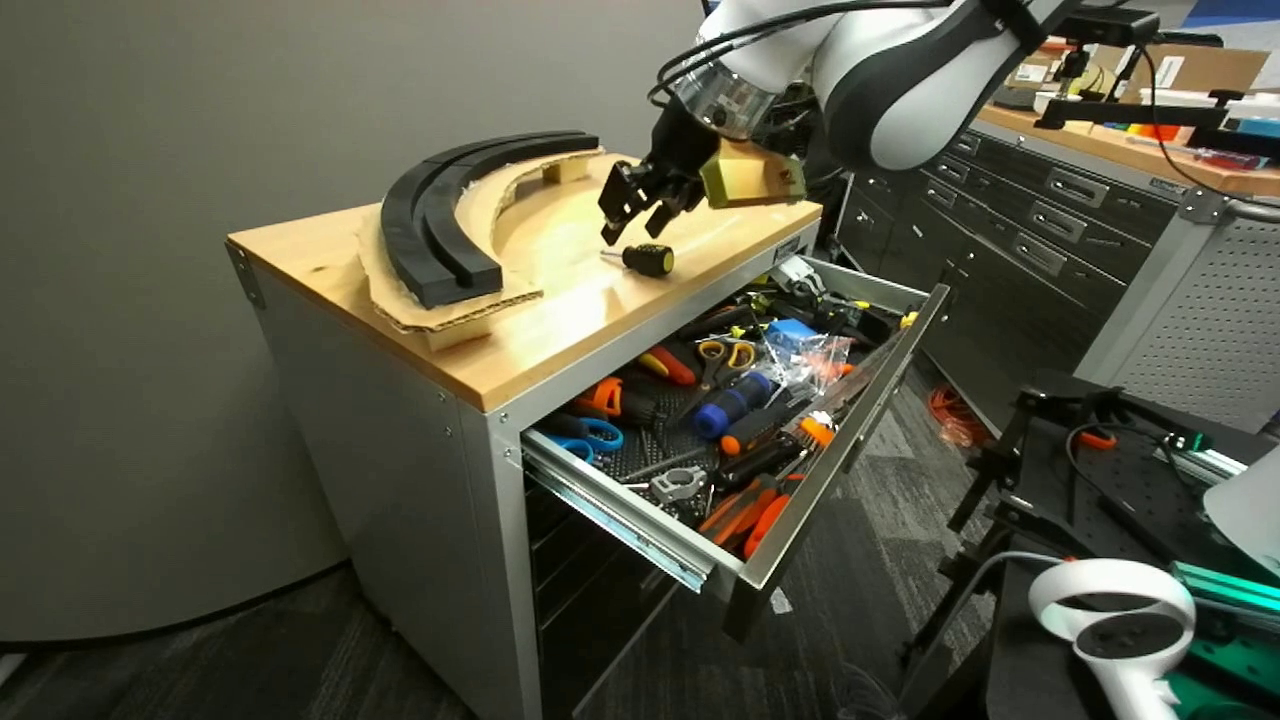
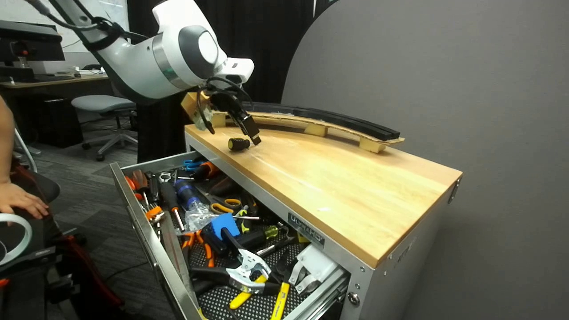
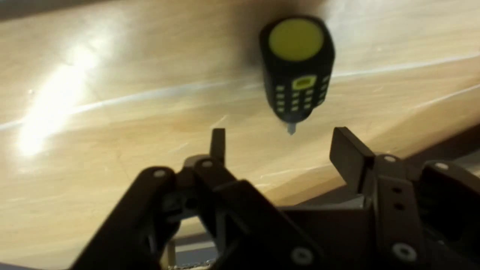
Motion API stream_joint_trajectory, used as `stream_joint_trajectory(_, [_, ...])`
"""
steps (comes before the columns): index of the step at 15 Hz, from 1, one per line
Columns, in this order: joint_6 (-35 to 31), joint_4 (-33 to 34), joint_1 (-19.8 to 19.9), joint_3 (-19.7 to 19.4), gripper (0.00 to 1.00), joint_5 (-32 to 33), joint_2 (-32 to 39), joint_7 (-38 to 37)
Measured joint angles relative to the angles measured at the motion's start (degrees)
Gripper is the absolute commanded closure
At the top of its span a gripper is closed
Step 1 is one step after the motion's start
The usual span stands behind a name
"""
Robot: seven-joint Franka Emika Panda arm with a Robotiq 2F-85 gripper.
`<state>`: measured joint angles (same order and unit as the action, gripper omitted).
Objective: Put the screwdriver in the drawer and close it
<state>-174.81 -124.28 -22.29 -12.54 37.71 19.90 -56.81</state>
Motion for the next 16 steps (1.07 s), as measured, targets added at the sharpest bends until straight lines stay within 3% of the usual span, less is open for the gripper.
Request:
stream_joint_trajectory(1, [0.38, 0.28, -1.81, -2.41, 0.66, 1.75, -0.11, -1.57])
stream_joint_trajectory(2, [1.48, 0.12, -2.62, -3.32, 0.25, 2.11, -0.23, -1.96])
stream_joint_trajectory(4, [3.49, -0.42, -2.2, -2.26, 0.3, 0.82, -0.66, -1.45])
stream_joint_trajectory(8, [5.22, -3.4, 4.17, 7.93, 0.01, -11.27, -2.09, 7.65])
stream_joint_trajectory(10, [6.07, -5.13, 7.15, 13.28, 0.0, -16.8, -2.28, 12.29])
stream_joint_trajectory(11, [6.99, -5.69, 8.21, 15.25, 0.28, -18.72, -2.34, 13.75])
stream_joint_trajectory(12, [8.05, -6.33, 8.98, 16.72, 0.25, -20.09, -2.39, 14.64])
stream_joint_trajectory(13, [9.1, -7.06, 9.41, 17.64, 0.02, -20.94, -2.42, 15.08])
stream_joint_trajectory(14, [9.92, -7.88, 9.29, 17.79, 0.05, -22.36, -2.47, 15.69])
stream_joint_trajectory(16, [11.6, -9.42, 9.04, 17.24, 0.0, -24.64, -2.81, 17.12])
